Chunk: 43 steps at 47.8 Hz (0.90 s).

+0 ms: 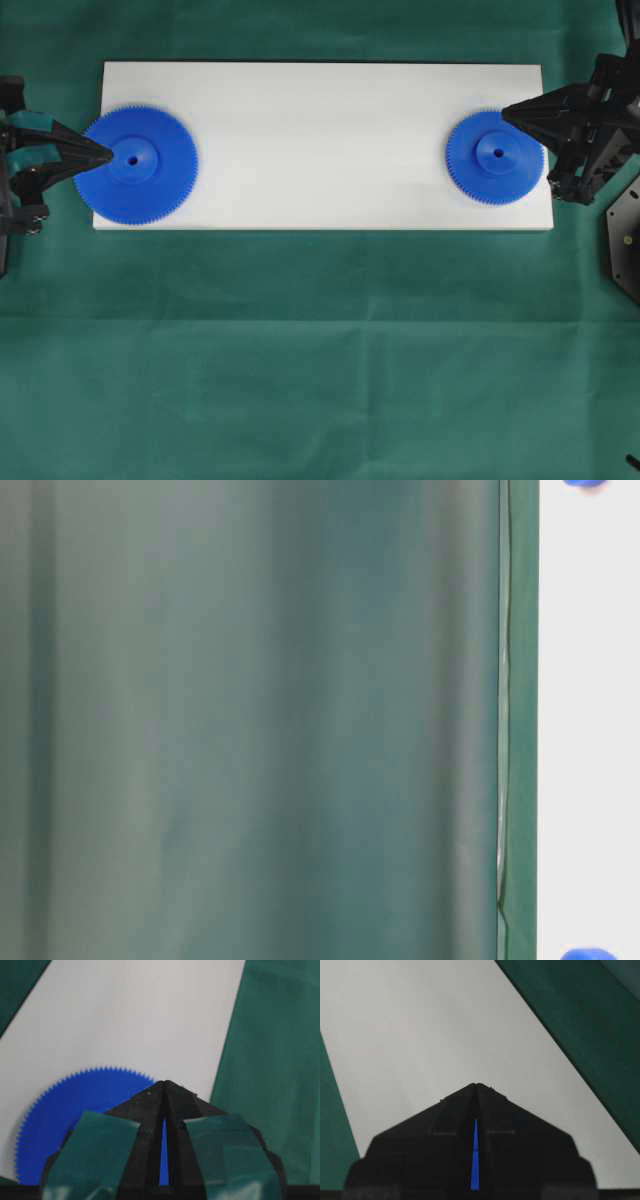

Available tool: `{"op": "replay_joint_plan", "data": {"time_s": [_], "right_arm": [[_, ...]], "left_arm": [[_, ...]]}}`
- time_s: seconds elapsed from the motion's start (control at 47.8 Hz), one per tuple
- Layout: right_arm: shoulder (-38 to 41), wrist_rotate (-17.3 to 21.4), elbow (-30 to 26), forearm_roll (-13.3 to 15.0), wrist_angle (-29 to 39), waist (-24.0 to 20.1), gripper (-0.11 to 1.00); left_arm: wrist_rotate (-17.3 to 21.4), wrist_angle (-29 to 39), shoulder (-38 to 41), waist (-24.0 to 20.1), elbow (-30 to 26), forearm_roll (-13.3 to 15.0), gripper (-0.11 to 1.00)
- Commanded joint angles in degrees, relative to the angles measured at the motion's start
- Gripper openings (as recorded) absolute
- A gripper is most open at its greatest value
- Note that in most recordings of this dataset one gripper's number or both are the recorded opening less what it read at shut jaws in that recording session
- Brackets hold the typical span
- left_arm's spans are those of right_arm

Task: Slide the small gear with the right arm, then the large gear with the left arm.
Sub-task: 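Lift the right gripper off the small gear and retract it right, then lower the closed left gripper onto the large blue gear's hub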

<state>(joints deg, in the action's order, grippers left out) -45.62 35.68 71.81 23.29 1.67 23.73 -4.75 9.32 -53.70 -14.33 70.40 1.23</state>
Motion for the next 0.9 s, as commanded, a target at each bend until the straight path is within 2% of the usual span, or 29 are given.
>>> {"op": "replay_joint_plan", "data": {"time_s": [0.0,0.209,0.44,0.88], "right_arm": [[0.0,0.18,-0.62,0.18,-0.53,0.09,0.5],[0.0,0.18,-0.44,0.18,-1.14,-0.18,0.5],[0.26,0.18,-0.44,0.18,-1.32,-0.18,0.5],[0.62,0.18,0.0,0.18,-2.2,-0.26,0.5]], "left_arm": [[0.0,0.0,1.32,-0.35,-1.58,0.09,0.0],[0.09,0.09,2.64,-1.85,-1.05,-0.09,0.0],[0.44,-0.53,7.73,-3.6,0.18,-0.18,0.0],[0.62,-6.94,15.73,-6.06,2.11,-0.18,0.0]]}}
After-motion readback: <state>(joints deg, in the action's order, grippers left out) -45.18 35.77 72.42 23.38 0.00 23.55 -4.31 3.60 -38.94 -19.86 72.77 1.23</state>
